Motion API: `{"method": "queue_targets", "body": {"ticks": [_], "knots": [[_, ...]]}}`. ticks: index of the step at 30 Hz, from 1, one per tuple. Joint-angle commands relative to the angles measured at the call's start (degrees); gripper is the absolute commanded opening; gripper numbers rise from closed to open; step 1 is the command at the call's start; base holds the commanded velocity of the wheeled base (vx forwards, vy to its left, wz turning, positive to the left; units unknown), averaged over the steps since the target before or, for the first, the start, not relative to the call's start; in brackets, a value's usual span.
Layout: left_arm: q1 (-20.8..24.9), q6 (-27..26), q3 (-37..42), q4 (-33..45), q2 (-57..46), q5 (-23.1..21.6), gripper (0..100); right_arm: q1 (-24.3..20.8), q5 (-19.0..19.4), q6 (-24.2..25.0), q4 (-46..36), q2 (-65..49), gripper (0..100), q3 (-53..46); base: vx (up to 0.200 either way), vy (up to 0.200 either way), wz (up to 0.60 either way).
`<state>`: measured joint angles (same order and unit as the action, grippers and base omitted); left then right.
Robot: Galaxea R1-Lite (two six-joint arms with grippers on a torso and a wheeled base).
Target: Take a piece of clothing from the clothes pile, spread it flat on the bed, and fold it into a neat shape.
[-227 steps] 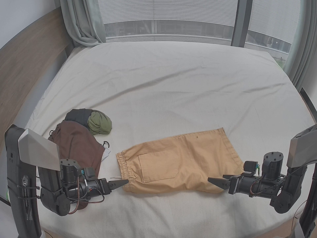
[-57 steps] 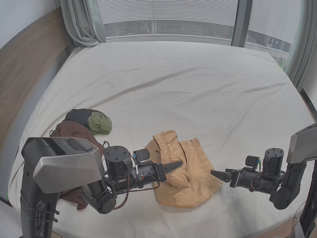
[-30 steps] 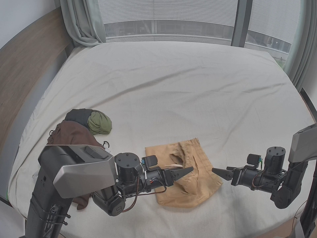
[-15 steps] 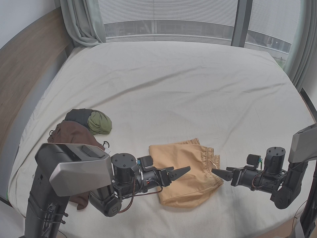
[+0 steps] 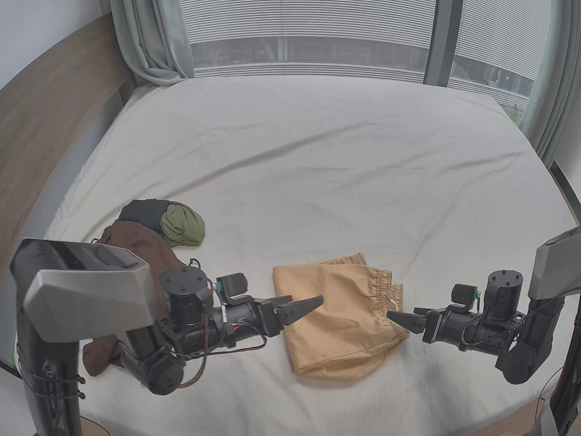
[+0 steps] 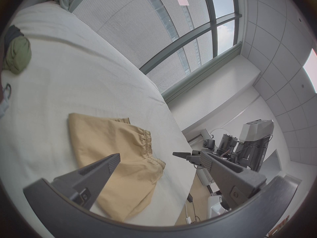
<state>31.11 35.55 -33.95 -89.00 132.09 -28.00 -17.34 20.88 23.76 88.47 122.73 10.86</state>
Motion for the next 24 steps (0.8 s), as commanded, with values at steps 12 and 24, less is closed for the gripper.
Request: {"method": "queue_targets", "body": {"ticks": [12, 24], "knots": [[-22.8, -7.3, 17.6, 0.1, -18.7, -20.3, 100, -0.8, 0.0, 0.2, 0.0, -0.2, 100, -0.3, 0.000, 0.000, 0.00], [-31.2, -14.4, 23.7, 0.2, -22.0, -26.1, 100, -1.0, 0.0, 0.3, 0.0, 1.0, 100, -0.5, 0.000, 0.000, 0.00]]}}
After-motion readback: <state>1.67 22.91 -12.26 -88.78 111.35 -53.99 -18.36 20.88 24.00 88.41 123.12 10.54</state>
